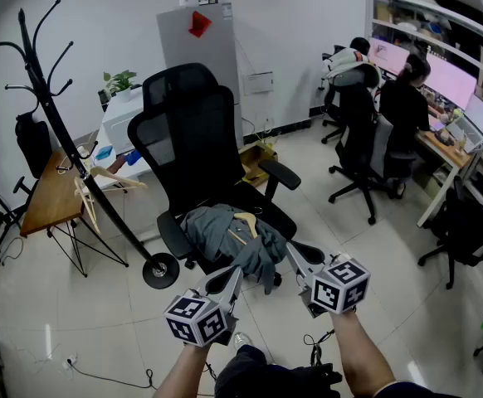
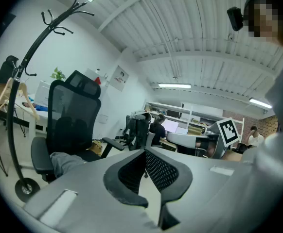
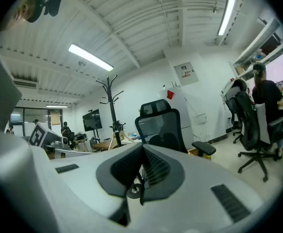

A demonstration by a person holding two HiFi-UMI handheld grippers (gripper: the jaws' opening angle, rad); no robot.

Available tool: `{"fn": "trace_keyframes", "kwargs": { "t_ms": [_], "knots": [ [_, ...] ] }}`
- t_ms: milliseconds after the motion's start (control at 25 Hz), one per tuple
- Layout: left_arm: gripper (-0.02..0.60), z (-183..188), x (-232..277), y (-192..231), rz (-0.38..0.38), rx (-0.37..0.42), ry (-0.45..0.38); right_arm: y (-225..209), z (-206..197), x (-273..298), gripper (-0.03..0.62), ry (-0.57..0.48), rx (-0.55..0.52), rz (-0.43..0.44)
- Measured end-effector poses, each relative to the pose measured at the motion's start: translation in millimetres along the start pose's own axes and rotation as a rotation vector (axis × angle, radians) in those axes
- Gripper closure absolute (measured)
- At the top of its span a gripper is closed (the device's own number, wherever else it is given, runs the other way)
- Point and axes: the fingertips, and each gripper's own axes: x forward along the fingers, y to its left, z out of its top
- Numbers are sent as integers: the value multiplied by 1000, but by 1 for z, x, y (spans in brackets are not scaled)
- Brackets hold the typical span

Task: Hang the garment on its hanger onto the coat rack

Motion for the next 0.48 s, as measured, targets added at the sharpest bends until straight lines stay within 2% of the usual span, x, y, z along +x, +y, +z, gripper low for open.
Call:
{"fn": "trace_keyframes", "kwargs": {
  "t_ms": [160, 480],
  "knots": [
    [595, 12, 25, 28, -14, -9, -4, -17, 0, 30, 580, 20, -13, -16],
    [595, 19, 84, 78, -63, -38, 52, -56, -4, 82, 580, 77, -3, -77]
  ]
}}
